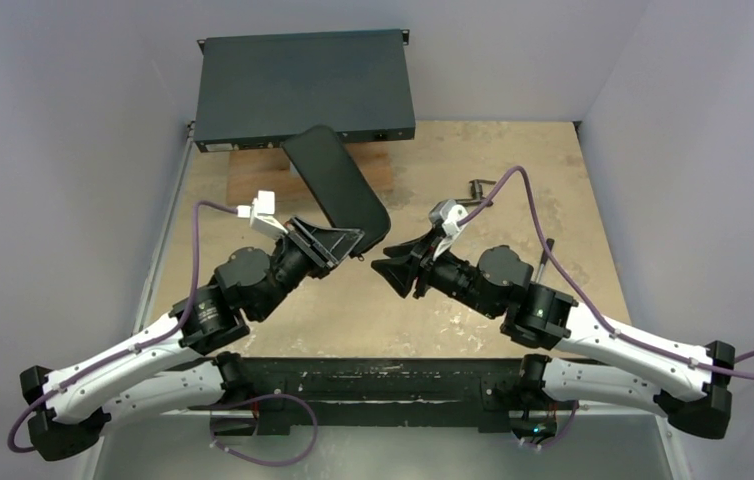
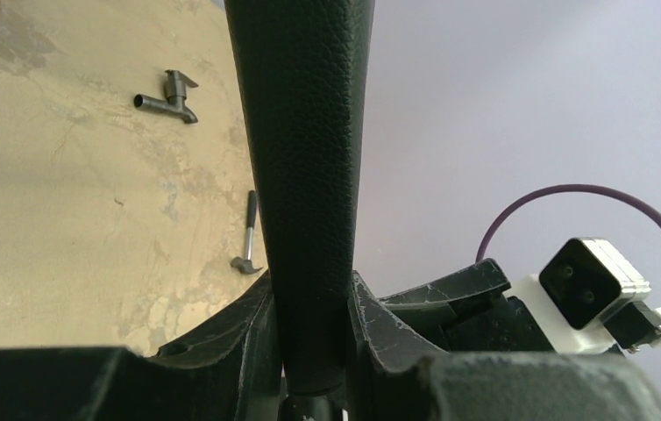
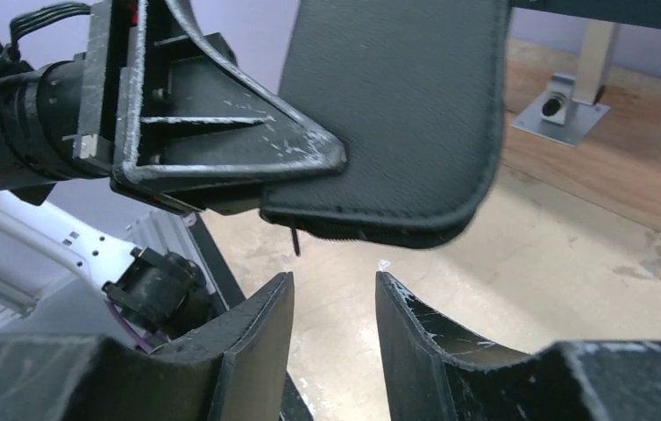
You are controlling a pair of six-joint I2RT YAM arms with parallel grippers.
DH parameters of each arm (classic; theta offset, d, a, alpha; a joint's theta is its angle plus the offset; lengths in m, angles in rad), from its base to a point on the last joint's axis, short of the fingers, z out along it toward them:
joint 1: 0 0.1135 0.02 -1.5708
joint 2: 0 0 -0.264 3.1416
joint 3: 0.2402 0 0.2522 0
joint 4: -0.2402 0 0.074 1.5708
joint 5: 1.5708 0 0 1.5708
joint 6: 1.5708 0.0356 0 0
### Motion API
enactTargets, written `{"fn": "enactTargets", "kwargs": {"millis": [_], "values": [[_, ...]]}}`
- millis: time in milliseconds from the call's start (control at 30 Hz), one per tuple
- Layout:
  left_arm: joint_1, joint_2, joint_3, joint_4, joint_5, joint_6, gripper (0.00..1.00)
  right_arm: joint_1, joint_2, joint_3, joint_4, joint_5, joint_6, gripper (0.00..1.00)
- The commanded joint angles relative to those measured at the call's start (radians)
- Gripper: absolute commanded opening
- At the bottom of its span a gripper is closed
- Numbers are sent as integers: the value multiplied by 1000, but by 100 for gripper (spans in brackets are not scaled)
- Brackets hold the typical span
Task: Sort the hair-cutting tools
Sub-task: Zip the hairdressing tool bag at the center of the board.
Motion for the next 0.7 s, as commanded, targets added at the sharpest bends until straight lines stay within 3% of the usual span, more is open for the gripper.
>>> {"fn": "enactTargets", "kwargs": {"millis": [0,400,667], "values": [[2,6,43,82,27,22,0,1,45,56,69,-80,-53,37],[2,29,57,121,37,24,0,0,90,87,93,-68,-53,34],[0,43,59,131,55,16,0,0,105,97,89,-30,-48,25]]}}
